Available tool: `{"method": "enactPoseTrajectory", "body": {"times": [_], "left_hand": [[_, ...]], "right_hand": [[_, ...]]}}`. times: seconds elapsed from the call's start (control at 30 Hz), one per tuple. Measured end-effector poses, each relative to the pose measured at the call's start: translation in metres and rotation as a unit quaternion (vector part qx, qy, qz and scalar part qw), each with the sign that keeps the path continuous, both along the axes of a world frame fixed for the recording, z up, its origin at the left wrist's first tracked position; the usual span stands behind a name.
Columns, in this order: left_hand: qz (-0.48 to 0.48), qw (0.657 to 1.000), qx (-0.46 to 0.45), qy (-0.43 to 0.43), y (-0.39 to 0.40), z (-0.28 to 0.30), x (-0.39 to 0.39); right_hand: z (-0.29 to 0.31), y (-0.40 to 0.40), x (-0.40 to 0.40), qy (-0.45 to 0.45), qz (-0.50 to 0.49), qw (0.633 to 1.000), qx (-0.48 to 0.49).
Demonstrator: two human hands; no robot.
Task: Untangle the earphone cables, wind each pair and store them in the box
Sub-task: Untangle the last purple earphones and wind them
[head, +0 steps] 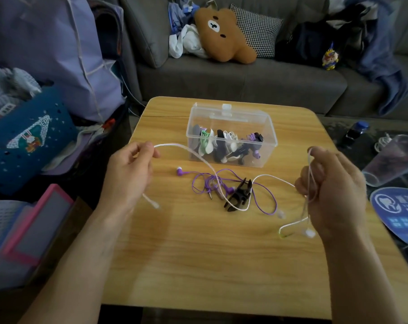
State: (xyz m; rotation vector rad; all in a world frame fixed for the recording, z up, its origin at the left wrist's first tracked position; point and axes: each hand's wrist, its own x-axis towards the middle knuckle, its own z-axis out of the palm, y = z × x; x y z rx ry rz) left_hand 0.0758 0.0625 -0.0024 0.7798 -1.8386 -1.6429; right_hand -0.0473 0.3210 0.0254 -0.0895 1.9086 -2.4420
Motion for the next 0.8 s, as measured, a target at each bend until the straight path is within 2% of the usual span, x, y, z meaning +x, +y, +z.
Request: {"method": "enactPoseTrajectory", "body": {"times": [0.07, 0.13, 0.23, 0.27, 0.33, 0.37, 0.43, 0.5, 0.57, 0.67, 0.8], "left_hand": [[-0.017, 0.999, 0.027, 0.01, 0.0, 0.002, 0.0], [-0.068, 0.995, 0.065, 0.035, 0.003, 0.005, -0.001], [-0.18, 0.976, 0.102, 0.063, 0.009, 0.008, 0.003], [-0.218, 0.969, 0.099, 0.06, 0.011, 0.009, 0.004], [-0.286, 0.955, 0.074, 0.034, 0.018, 0.01, 0.007], [-0.313, 0.947, 0.062, 0.018, 0.023, 0.01, 0.007], [-0.358, 0.932, 0.048, -0.009, 0.032, 0.01, 0.008], [-0.385, 0.922, 0.025, -0.037, 0.038, 0.009, 0.008], [-0.385, 0.921, -0.003, -0.065, 0.041, 0.007, 0.007], [-0.368, 0.923, -0.024, -0.105, 0.038, 0.007, 0.006], [-0.397, 0.907, 0.004, -0.138, 0.031, 0.008, 0.008]], "right_hand": [[0.001, 0.007, -0.003, 0.063, -0.055, 0.987, 0.14], [-0.004, 0.014, -0.008, 0.109, -0.081, 0.944, 0.301], [-0.018, 0.017, -0.011, 0.106, -0.096, 0.874, 0.464], [-0.021, 0.015, -0.008, 0.121, -0.1, 0.866, 0.474], [-0.02, 0.004, 0.002, 0.21, -0.093, 0.875, 0.427], [-0.019, -0.002, 0.007, 0.267, -0.064, 0.878, 0.392], [-0.019, -0.017, 0.021, 0.326, 0.076, 0.884, 0.327], [-0.019, -0.032, 0.033, 0.264, 0.243, 0.892, 0.276], [-0.023, -0.039, 0.04, 0.217, 0.315, 0.877, 0.292], [-0.028, -0.043, 0.039, 0.226, 0.27, 0.88, 0.319], [-0.028, -0.036, 0.027, 0.254, 0.139, 0.899, 0.329]]}}
